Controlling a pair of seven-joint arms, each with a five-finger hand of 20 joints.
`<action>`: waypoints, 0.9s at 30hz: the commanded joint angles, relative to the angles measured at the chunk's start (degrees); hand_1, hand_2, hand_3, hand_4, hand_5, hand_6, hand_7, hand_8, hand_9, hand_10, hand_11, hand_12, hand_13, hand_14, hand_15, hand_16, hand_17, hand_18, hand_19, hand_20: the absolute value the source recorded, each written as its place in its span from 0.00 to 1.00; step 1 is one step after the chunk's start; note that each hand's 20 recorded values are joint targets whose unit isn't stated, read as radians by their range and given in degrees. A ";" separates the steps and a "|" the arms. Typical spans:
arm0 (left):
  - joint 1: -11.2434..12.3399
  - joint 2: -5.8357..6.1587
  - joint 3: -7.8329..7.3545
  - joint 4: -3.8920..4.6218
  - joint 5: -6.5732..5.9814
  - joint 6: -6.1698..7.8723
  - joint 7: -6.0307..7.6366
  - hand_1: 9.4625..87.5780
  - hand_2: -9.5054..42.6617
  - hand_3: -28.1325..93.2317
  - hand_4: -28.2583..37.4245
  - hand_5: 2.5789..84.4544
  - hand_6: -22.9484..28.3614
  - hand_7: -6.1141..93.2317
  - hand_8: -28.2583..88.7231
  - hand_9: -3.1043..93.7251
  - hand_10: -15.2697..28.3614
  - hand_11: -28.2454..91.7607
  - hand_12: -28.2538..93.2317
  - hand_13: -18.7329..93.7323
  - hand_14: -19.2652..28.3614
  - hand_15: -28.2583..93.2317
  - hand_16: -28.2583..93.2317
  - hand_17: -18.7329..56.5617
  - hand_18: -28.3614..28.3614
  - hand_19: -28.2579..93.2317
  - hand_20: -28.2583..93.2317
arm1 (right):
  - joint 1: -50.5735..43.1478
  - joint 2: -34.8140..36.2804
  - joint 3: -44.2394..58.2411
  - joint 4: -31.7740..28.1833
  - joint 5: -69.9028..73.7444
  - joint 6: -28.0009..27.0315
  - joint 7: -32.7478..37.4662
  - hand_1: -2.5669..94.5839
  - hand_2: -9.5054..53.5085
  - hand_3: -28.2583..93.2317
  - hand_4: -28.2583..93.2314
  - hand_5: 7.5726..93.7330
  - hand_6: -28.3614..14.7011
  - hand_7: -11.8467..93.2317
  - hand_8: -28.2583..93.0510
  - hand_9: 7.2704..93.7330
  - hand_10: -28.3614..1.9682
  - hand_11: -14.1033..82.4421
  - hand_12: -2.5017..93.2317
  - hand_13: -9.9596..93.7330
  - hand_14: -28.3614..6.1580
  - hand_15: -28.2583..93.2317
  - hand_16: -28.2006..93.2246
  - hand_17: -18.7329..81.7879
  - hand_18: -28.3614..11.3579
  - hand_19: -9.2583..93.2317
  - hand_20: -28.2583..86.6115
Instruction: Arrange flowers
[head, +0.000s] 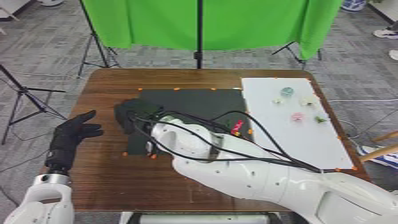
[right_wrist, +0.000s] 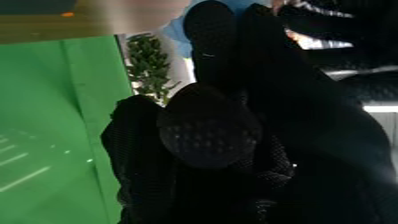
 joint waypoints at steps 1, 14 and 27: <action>0.45 -0.57 -0.32 0.26 -0.34 -0.80 -0.19 0.15 0.59 0.76 0.00 0.56 0.53 0.17 0.18 0.59 0.72 0.46 0.35 0.60 0.85 0.52 0.21 0.43 0.77 0.42 0.42 | -0.56 -0.14 -0.10 1.32 -2.92 -1.12 -0.04 0.63 0.00 0.73 0.10 0.77 0.69 0.35 0.32 0.95 0.68 0.29 0.54 0.98 0.83 0.71 0.54 0.83 0.43 1.00 0.73; 0.60 -0.57 -0.66 -0.04 0.16 -1.73 -1.13 0.15 0.57 0.76 0.00 0.55 0.53 0.17 0.19 0.59 0.72 0.46 0.35 0.60 0.85 0.51 0.21 0.42 0.77 0.42 0.42 | -2.06 -0.21 1.39 2.36 -4.15 -5.68 0.44 0.62 0.00 0.73 0.10 0.73 0.71 0.34 0.29 0.94 0.66 0.31 0.54 0.96 0.80 0.71 0.54 0.81 0.40 1.00 0.73; 1.16 -0.44 -1.06 -0.43 0.58 -2.20 -1.77 0.15 0.57 0.76 0.00 0.55 0.52 0.17 0.19 0.58 0.72 0.46 0.35 0.59 0.85 0.51 0.22 0.42 0.77 0.42 0.42 | -0.28 0.68 2.26 1.95 -4.96 -10.57 1.49 0.58 0.00 0.74 0.10 0.63 0.75 0.29 0.15 0.92 0.65 0.32 0.52 0.95 0.79 0.72 0.54 0.80 0.39 1.00 0.72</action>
